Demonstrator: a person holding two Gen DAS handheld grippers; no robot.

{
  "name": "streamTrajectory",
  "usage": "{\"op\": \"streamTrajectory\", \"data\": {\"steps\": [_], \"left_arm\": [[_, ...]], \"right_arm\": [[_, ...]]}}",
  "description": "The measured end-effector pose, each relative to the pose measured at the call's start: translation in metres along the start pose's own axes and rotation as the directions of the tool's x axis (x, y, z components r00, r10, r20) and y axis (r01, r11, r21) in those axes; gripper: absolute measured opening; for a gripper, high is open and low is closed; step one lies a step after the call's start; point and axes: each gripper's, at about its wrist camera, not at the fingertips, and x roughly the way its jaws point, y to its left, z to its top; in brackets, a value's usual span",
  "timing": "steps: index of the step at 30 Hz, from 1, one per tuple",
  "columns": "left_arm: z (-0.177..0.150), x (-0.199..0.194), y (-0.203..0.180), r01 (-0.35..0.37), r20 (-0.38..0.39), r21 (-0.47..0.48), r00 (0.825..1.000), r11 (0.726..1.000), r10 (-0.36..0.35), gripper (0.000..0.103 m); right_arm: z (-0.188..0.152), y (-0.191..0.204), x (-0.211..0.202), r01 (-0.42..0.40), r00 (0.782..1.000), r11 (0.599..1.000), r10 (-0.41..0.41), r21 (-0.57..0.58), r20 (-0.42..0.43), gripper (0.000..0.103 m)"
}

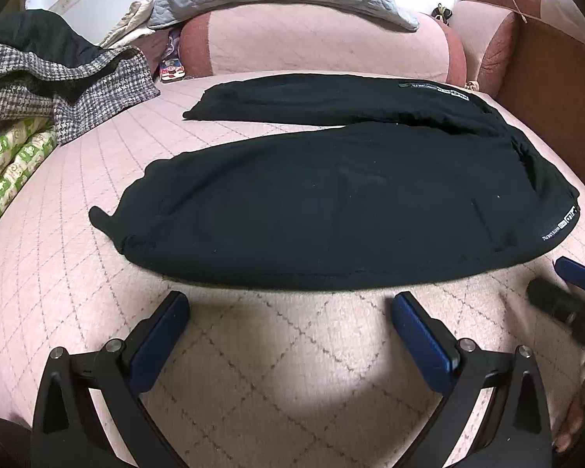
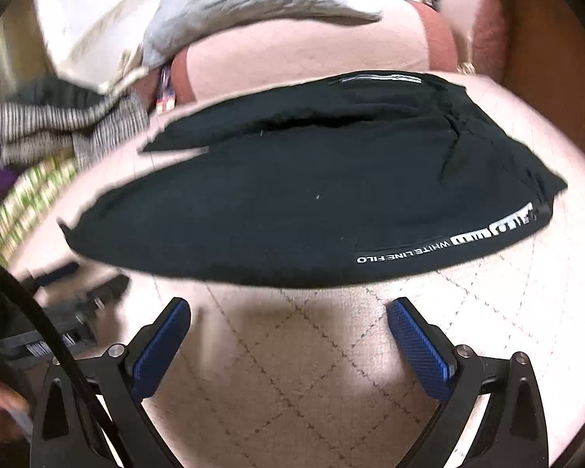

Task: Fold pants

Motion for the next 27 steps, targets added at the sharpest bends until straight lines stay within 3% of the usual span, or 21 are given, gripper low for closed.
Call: {"op": "streamTrajectory", "data": {"steps": [1, 3, 5, 6, 11, 17, 27], "left_arm": [[-0.001, -0.001, 0.000, 0.002, 0.003, -0.001, 1.000, 1.000, -0.002, 0.103], [-0.002, -0.002, 0.000, 0.005, 0.008, 0.000, 1.000, 1.000, -0.005, 0.103], [-0.003, -0.003, 0.001, 0.016, 0.011, -0.002, 1.000, 1.000, -0.015, 0.103], [-0.003, -0.003, 0.002, 0.021, 0.011, -0.005, 1.000, 1.000, -0.021, 0.103], [-0.003, -0.002, 0.000, 0.016, 0.008, -0.002, 1.000, 1.000, -0.016, 0.103], [-0.005, -0.002, -0.001, 0.009, 0.012, -0.003, 1.000, 1.000, -0.009, 0.103], [-0.006, -0.004, -0.001, 0.000, 0.019, -0.002, 1.000, 1.000, 0.000, 0.103]], "right_arm": [[0.002, -0.002, -0.004, -0.005, 1.000, 0.999, 0.005, 0.036, 0.003, 0.098], [0.005, -0.007, -0.009, -0.007, 1.000, 0.994, 0.006, 0.110, 0.006, 0.072], [0.009, -0.011, -0.012, -0.043, 0.999, 0.980, 0.046, 0.193, -0.011, 0.056], [0.011, -0.013, -0.013, -0.063, 0.998, 0.972, 0.068, 0.227, -0.016, 0.054], [0.025, -0.002, -0.029, -0.082, 0.997, 0.970, 0.083, 0.230, 0.005, 0.054], [0.043, 0.016, -0.052, -0.046, 0.998, 0.994, 0.043, 0.096, 0.041, 0.060], [0.060, 0.021, -0.055, -0.036, 0.998, 0.997, 0.031, 0.075, 0.060, 0.063]]}}
